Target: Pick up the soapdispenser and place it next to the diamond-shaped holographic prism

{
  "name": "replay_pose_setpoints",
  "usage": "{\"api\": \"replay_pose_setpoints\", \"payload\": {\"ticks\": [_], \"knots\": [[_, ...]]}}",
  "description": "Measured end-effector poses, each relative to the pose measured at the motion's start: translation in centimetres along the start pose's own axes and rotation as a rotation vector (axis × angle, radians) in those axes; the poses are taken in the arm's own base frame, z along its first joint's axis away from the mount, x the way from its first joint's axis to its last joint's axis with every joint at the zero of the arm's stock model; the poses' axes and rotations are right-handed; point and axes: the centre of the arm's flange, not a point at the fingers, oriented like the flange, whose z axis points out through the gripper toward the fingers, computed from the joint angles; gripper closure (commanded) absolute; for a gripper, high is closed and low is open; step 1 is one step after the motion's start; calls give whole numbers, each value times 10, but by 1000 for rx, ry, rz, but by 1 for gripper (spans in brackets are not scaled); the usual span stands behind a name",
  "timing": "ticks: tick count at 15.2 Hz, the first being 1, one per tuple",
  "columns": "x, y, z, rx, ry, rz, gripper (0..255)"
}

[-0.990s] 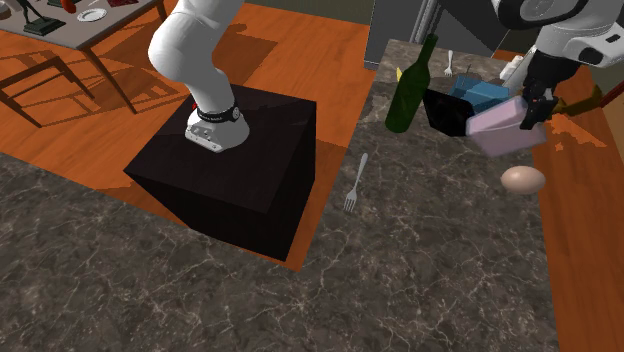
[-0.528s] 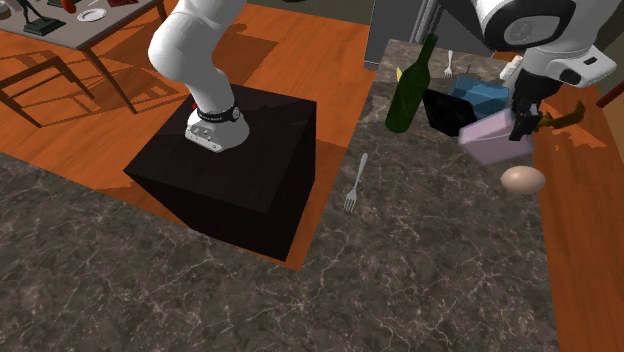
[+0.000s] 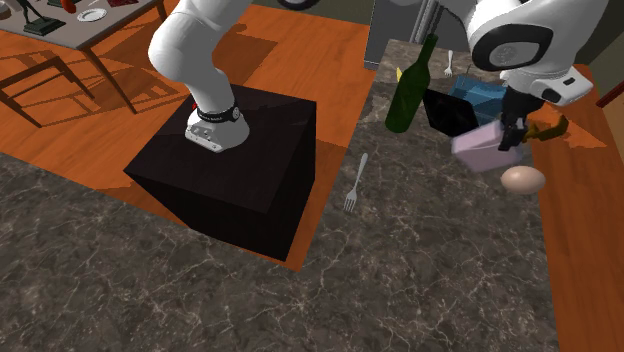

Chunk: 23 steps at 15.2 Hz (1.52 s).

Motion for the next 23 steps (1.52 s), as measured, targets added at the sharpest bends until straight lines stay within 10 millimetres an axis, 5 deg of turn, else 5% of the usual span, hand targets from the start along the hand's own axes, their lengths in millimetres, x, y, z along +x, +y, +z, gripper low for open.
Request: {"api": "replay_pose_setpoints", "payload": {"ticks": [10,17,18,23], "knots": [[-10,1,47,3,10,-1,255],[-10,0,48,3,17,0,255],[-11,0,48,2,16,0,0],[-14,-1,55,0,2,0,0]]}}
